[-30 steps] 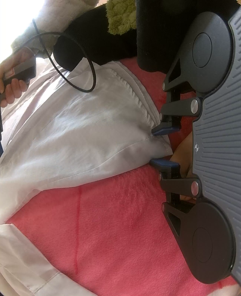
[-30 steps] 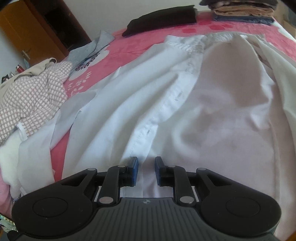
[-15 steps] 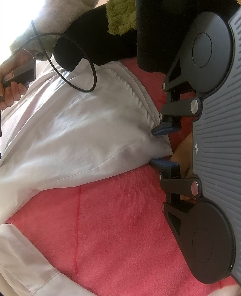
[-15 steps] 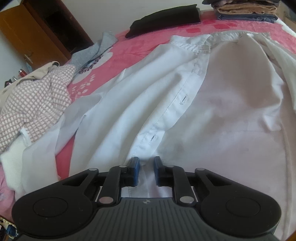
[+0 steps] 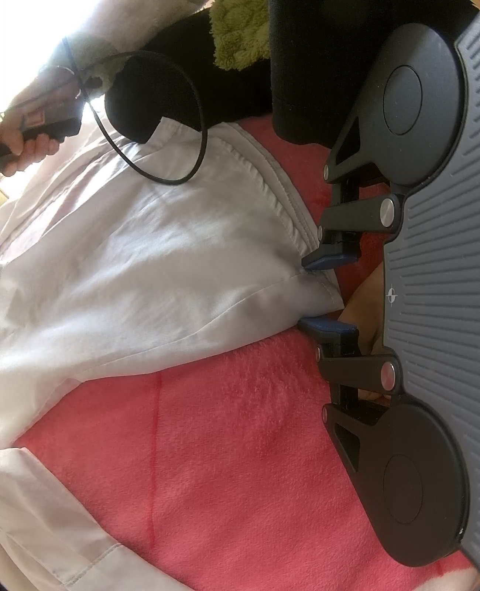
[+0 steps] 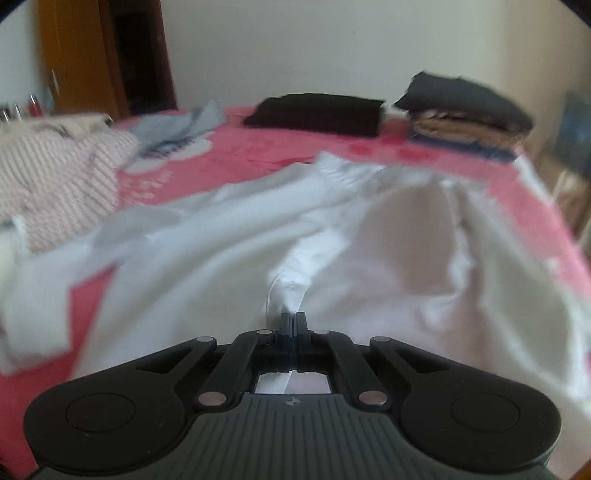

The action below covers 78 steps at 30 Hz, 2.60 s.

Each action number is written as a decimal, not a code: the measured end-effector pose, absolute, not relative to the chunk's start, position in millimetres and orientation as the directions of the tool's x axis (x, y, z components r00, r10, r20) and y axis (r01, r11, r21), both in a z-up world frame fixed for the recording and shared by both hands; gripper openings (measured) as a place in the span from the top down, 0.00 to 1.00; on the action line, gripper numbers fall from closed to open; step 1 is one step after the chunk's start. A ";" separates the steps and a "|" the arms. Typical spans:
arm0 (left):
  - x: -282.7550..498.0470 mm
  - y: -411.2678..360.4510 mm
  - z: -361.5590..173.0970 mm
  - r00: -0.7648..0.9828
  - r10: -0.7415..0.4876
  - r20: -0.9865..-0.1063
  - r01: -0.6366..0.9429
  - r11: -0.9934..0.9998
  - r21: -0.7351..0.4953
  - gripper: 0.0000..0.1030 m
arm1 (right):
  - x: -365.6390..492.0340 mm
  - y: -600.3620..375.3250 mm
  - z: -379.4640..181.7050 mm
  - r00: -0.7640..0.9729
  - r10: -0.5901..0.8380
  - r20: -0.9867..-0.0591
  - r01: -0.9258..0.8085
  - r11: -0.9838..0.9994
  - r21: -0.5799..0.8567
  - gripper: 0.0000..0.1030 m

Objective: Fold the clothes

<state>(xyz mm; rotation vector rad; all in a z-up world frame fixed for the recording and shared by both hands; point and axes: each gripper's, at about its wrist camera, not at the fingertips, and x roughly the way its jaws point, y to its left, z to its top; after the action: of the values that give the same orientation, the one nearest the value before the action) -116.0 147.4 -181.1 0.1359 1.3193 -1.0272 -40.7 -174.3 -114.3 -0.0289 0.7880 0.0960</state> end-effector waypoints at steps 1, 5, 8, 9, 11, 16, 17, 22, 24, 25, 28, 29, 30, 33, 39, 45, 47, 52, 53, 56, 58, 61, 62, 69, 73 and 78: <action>-116.3 147.1 -181.0 -0.099 -0.538 -0.837 0.680 0.578 -0.452 0.72 | -40.2 -174.2 -117.0 0.694 0.048 -0.718 -0.088 0.996 -0.018 1.00; -117.6 146.5 -180.7 -0.097 -0.536 -0.838 0.682 0.578 -0.448 0.72 | -33.3 -174.9 -141.0 0.620 -0.043 -0.783 -0.074 0.991 -0.113 1.00; -117.4 147.0 -180.8 -0.098 -0.537 -0.838 0.682 0.577 -0.449 0.72 | -31.4 -188.5 -141.3 0.612 -0.013 -0.791 -0.028 0.999 -0.038 0.99; -117.1 147.4 -180.8 -0.098 -0.537 -0.838 0.681 0.577 -0.450 0.72 | -30.6 -196.2 -135.6 0.623 0.005 -0.782 -0.003 1.000 0.004 0.99; -116.6 147.9 -181.1 -0.100 -0.538 -0.837 0.680 0.577 -0.453 0.72 | -28.8 -211.6 -124.3 0.647 0.040 -0.762 0.045 0.995 0.090 0.98; -115.8 148.6 -181.5 -0.105 -0.541 -0.834 0.676 0.577 -0.459 0.72 | 19.3 -263.5 -113.1 0.705 0.223 -0.673 0.130 0.893 0.431 0.85; -115.9 148.4 -181.4 -0.105 -0.541 -0.835 0.676 0.576 -0.459 0.72 | 33.1 -272.2 -113.6 0.711 0.252 -0.657 0.140 0.864 0.483 0.84; -114.6 148.9 -180.6 -0.110 -0.540 -0.834 0.670 0.580 -0.464 0.72 | 94.3 -279.4 -134.7 0.687 0.276 -0.672 0.202 0.816 0.542 0.79; -114.2 149.5 -181.0 -0.114 -0.541 -0.833 0.666 0.581 -0.468 0.72 | 118.5 -281.4 -143.6 0.676 0.284 -0.680 0.227 0.798 0.559 0.75; -114.4 149.4 -181.4 -0.115 -0.542 -0.832 0.664 0.581 -0.471 0.72 | 130.6 -282.3 -148.1 0.671 0.288 -0.684 0.240 0.788 0.567 0.74; -114.3 149.2 -182.6 -0.121 -0.546 -0.829 0.656 0.582 -0.480 0.72 | 154.3 -279.4 -158.9 0.654 0.283 -0.702 0.258 0.788 0.558 0.74; -114.0 149.2 -183.0 -0.124 -0.547 -0.828 0.654 0.583 -0.483 0.72 | 156.6 -276.6 -160.7 0.654 0.277 -0.704 0.249 0.799 0.547 0.77; -113.8 149.3 -183.3 -0.126 -0.549 -0.826 0.651 0.583 -0.486 0.72 | 157.9 -273.7 -162.0 0.658 0.271 -0.702 0.237 0.811 0.535 0.90; -113.8 149.5 -184.3 -0.128 -0.554 -0.823 0.643 0.585 -0.494 0.72 | 156.4 -263.8 -155.7 0.688 0.232 -0.687 0.176 0.866 0.468 1.00; -113.2 146.8 -185.5 -0.136 -0.555 -0.821 0.634 0.588 -0.502 0.72 | 162.6 -246.9 -135.7 0.759 0.097 -0.644 0.103 0.959 0.265 1.00; -114.4 141.8 -185.2 -0.136 -0.542 -0.829 0.642 0.590 -0.490 0.72 | 180.6 -214.7 -154.5 0.723 -0.078 -0.687 0.061 0.997 -0.050 0.97; -114.1 141.5 -185.1 -0.136 -0.538 -0.832 0.647 0.588 -0.486 0.72 | 182.3 -215.2 -162.1 0.697 -0.153 -0.701 0.097 0.988 -0.119 0.97; -114.5 141.7 -186.0 -0.134 -0.538 -0.832 0.650 0.586 -0.484 0.72 | 137.8 -268.5 -131.0 0.723 -0.113 -0.681 0.238 0.967 0.092 0.95; -114.7 141.6 -185.7 -0.133 -0.538 -0.832 0.654 0.584 -0.482 0.72 | 122.6 -283.6 -120.2 0.733 -0.067 -0.677 0.252 0.951 0.178 0.95; -113.8 142.3 -185.0 -0.133 -0.538 -0.832 0.661 0.578 -0.479 0.72 | 62.6 -314.2 -93.0 0.708 0.217 -0.672 0.195 0.854 0.481 0.94; -112.7 142.7 -184.7 -0.134 -0.537 -0.833 0.664 0.575 -0.478 0.72 | 21.5 -311.3 -86.0 0.644 0.337 -0.687 0.185 0.803 0.567 0.94; -111.0 143.0 -184.1 -0.135 -0.531 -0.837 0.675 0.569 -0.470 0.72 | -39.8 -294.6 -86.9 0.525 0.449 -0.723 0.200 0.761 0.617 0.94; -110.8 142.9 -183.4 -0.133 -0.528 -0.839 0.680 0.567 -0.465 0.72 | -58.2 -285.5 -90.6 0.479 0.466 -0.744 0.208 0.763 0.612 0.94; -115.2 137.6 -180.8 -0.117 -0.507 -0.854 0.725 0.544 -0.422 0.72 | -137.2 -226.7 -126.3 0.137 0.353 -0.925 0.132 0.919 0.371 0.94; -118.5 134.2 -179.5 -0.108 -0.502 -0.858 0.736 0.540 -0.409 0.72 | -147.3 -218.8 -146.6 0.017 0.284 -0.959 0.139 0.949 0.283 0.94; -120.6 127.5 -182.6 -0.101 -0.509 -0.855 0.736 0.539 -0.408 0.72 | -150.6 -210.6 -165.0 -0.062 0.262 -0.963 0.095 0.962 0.255 0.94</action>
<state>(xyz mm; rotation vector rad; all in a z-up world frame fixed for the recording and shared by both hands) -120.6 127.5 -182.6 0.2236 1.2981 -1.0613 -150.6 -210.6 -165.0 0.2763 1.6338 0.1392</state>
